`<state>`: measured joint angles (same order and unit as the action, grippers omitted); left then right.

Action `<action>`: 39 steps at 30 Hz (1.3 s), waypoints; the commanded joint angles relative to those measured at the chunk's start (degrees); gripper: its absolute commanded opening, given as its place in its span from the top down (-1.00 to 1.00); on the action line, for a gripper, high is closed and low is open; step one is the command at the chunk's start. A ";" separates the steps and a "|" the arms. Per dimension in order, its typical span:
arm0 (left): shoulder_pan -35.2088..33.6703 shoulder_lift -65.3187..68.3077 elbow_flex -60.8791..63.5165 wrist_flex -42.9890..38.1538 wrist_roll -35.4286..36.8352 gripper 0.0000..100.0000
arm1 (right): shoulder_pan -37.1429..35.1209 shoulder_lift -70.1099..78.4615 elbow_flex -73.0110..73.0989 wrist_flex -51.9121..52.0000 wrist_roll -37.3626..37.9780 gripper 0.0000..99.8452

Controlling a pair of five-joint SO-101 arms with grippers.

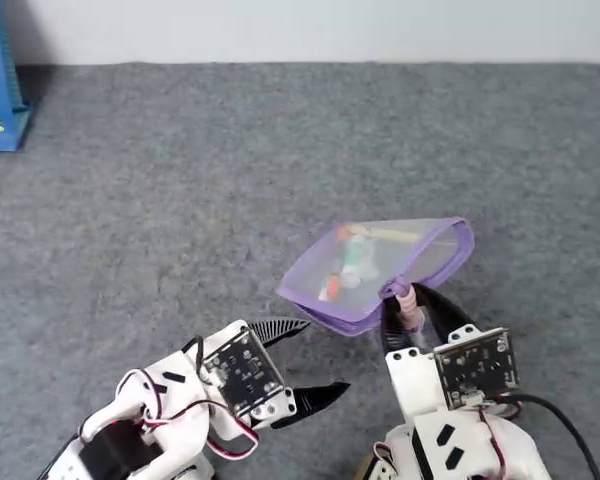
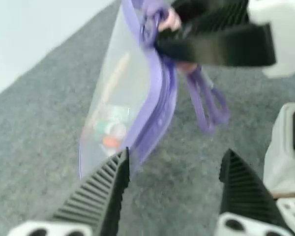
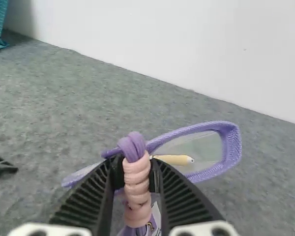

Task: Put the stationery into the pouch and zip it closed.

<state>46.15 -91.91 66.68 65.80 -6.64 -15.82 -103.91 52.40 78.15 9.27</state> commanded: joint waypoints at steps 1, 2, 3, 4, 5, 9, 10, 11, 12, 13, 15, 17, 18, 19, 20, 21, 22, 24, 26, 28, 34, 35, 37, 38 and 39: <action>-0.35 -0.53 -2.77 -3.69 1.23 0.42 | -2.33 -0.04 -3.25 -0.31 -0.79 0.99; -0.79 -0.53 -1.89 -5.01 1.23 0.42 | -2.59 -0.04 -3.25 -0.31 -0.79 0.99; -0.97 -0.44 -0.75 -6.42 1.23 0.42 | -2.86 -0.04 -3.43 -0.31 -0.79 0.99; -0.97 -0.26 0.57 -7.82 1.14 0.42 | -3.30 -0.04 -3.96 0.04 -0.88 0.99; -0.97 -0.26 1.89 -9.14 1.14 0.42 | -3.91 -0.04 -4.48 0.31 -0.88 0.99; -0.88 -0.18 6.29 -14.77 0.97 0.47 | -7.69 -0.04 -6.42 2.77 -0.88 0.99; -0.88 -0.18 6.99 -16.00 0.97 0.49 | -9.01 -0.04 -6.77 3.38 -0.97 0.99; -0.88 -0.18 7.60 -17.14 0.88 0.52 | -9.80 -0.04 -7.12 4.00 -1.85 0.99; -0.88 -0.18 8.13 -18.11 0.88 0.54 | -10.68 -0.04 -7.56 4.70 -2.90 0.99; -0.88 -0.18 8.75 -19.08 0.88 0.55 | -11.30 -0.04 -7.91 5.32 -3.69 0.99; -0.88 -0.18 9.80 -20.84 0.88 0.57 | -12.44 -0.04 -8.00 6.37 -4.22 0.99; -0.88 -0.18 10.77 -22.24 0.88 0.58 | -13.05 -0.04 -8.00 7.52 -4.40 0.99; -0.70 -0.18 11.21 -22.77 0.88 0.59 | -13.14 -0.04 -8.00 7.87 -4.40 0.99; -0.62 -0.09 11.56 -23.21 0.88 0.59 | -13.14 -0.04 -8.00 8.13 -4.40 0.99; -0.62 -0.09 11.91 -23.56 0.88 0.60 | -13.32 -0.04 -8.00 8.13 -4.40 0.99; -0.62 -0.09 12.18 -24.00 0.88 0.60 | -13.49 -0.04 -8.00 8.13 -4.40 0.99; -0.53 -0.09 12.26 -24.35 0.88 0.60 | -13.58 -0.04 -8.00 8.13 -4.40 0.99; -0.53 -0.09 12.53 -24.70 0.88 0.63 | -13.67 -0.04 -8.09 8.13 -4.40 0.99; -0.53 -0.09 12.62 -24.70 0.88 0.70 | -13.67 -0.04 -8.18 8.13 -4.40 0.99; -0.44 -0.18 12.79 -24.70 0.62 0.78 | -13.67 -0.04 -8.18 8.13 -4.40 0.99; 4.84 -0.44 13.93 -24.70 -3.08 0.88 | -13.67 -0.04 -8.26 7.96 -6.24 0.99; 5.27 -0.44 14.29 -24.70 -3.16 0.88 | -13.67 -0.04 -8.26 8.04 -6.51 0.99; 5.45 -0.18 14.37 -24.70 -3.16 0.91 | -13.49 -0.04 -8.26 8.13 -6.51 0.99; 5.36 -0.44 14.37 -24.70 -3.16 0.96 | -13.32 -0.04 -8.26 8.13 -6.51 0.99; 5.36 -0.44 14.37 -24.53 -3.16 0.99 | -13.23 -0.04 -8.26 8.13 -6.42 0.99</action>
<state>50.73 -91.56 81.54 42.77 -9.10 -29.01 -103.91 47.12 86.33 3.47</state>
